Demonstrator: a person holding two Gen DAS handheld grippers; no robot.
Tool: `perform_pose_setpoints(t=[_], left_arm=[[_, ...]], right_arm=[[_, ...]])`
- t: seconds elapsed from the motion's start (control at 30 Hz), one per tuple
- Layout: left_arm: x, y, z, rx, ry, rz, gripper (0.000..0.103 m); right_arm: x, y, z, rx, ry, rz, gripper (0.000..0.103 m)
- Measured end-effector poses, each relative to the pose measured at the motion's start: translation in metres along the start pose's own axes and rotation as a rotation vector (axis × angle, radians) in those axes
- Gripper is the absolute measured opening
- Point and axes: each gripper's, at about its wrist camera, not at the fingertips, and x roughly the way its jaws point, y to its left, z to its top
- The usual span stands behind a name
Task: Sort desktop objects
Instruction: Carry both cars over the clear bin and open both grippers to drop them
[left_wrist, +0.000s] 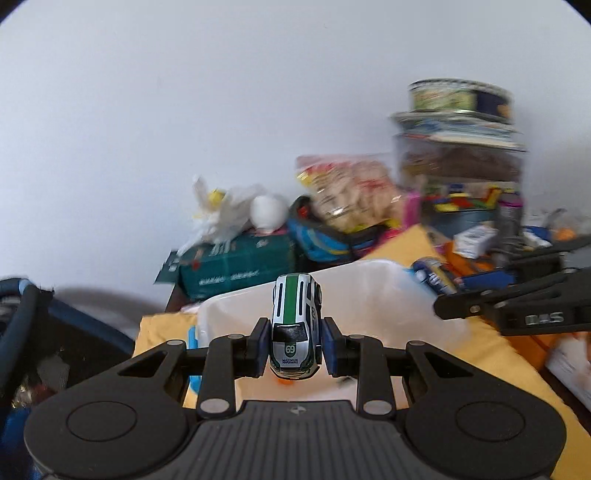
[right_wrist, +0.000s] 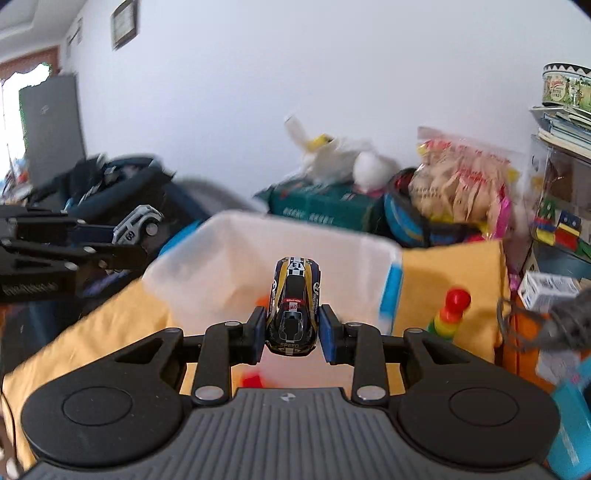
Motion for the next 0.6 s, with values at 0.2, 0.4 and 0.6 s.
perform_pose_setpoints(t=[0.2, 0.4, 0.6], left_arm=[[0.065, 0.009, -0.009, -0.075, 0.129, 0.029, 0.033], [0.042, -0.007, -0.021, -0.029, 0.082, 0.029, 0.045], [-0.033, -0.01, -0.038, -0.082, -0.046, 0.009, 0.078]], right_arm=[[0.06, -0.011, 0.011, 0.142, 0.045, -0.022, 0.033], [0.081, -0.019, -0.005, 0.164, 0.104, -0.057, 0.037], [0.029, -0.011, 0.003, 0.111, -0.021, 0.008, 0.042]])
